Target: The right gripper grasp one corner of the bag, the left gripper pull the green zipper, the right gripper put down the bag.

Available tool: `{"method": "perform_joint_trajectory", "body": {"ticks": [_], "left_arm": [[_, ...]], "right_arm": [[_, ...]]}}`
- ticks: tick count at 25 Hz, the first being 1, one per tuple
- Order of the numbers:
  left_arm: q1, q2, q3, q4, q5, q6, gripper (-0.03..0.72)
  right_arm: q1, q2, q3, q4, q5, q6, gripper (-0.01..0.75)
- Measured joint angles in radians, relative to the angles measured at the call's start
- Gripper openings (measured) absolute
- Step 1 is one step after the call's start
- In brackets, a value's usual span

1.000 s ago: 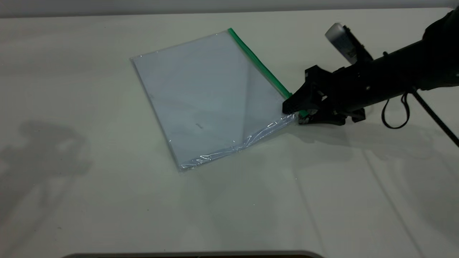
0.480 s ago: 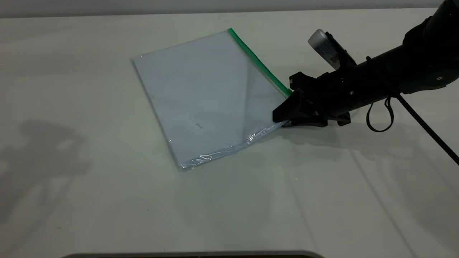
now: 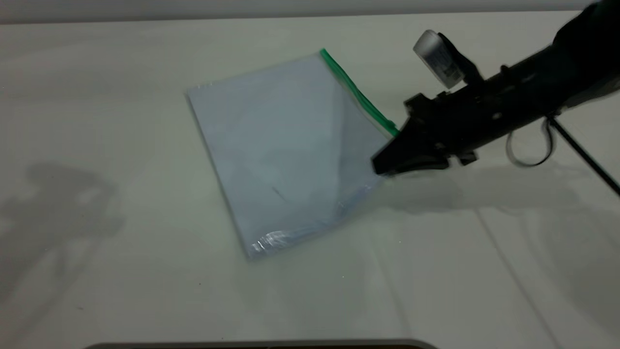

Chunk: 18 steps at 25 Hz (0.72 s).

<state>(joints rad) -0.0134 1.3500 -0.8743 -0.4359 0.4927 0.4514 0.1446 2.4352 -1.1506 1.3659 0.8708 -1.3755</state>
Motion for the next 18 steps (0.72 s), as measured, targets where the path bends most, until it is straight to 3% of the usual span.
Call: {"method": "perform_joint_trajectory", "body": {"ticks": [4,7,8,10,15,18], "left_arm": [[0.000,0.005,0.000,-0.001,-0.005,0.000,0.496],[-0.006,0.037,-0.001,-0.035,-0.020,0.016,0.496],[-0.017,0.056,-0.007,-0.051,-0.028,0.038,0.496],[-0.051,0.096,-0.035,-0.089,-0.041,0.088,0.496],[-0.141,0.239,-0.155,-0.178,-0.054,0.228,0.496],[-0.169,0.348,-0.236,-0.212,-0.047,0.302,0.496]], "right_arm": [[-0.091,-0.124,-0.009,-0.296,-0.063,0.126,0.034],[-0.147,-0.172,-0.043,-0.255,-0.136,0.148,0.034],[-0.176,-0.196,-0.091,-0.154,-0.155,0.114,0.034],[-0.157,-0.205,-0.114,-0.066,-0.109,0.045,0.034],[-0.011,-0.206,-0.119,-0.063,0.039,0.005,0.034],[0.029,-0.217,-0.119,-0.055,0.046,0.002,0.034]]}}
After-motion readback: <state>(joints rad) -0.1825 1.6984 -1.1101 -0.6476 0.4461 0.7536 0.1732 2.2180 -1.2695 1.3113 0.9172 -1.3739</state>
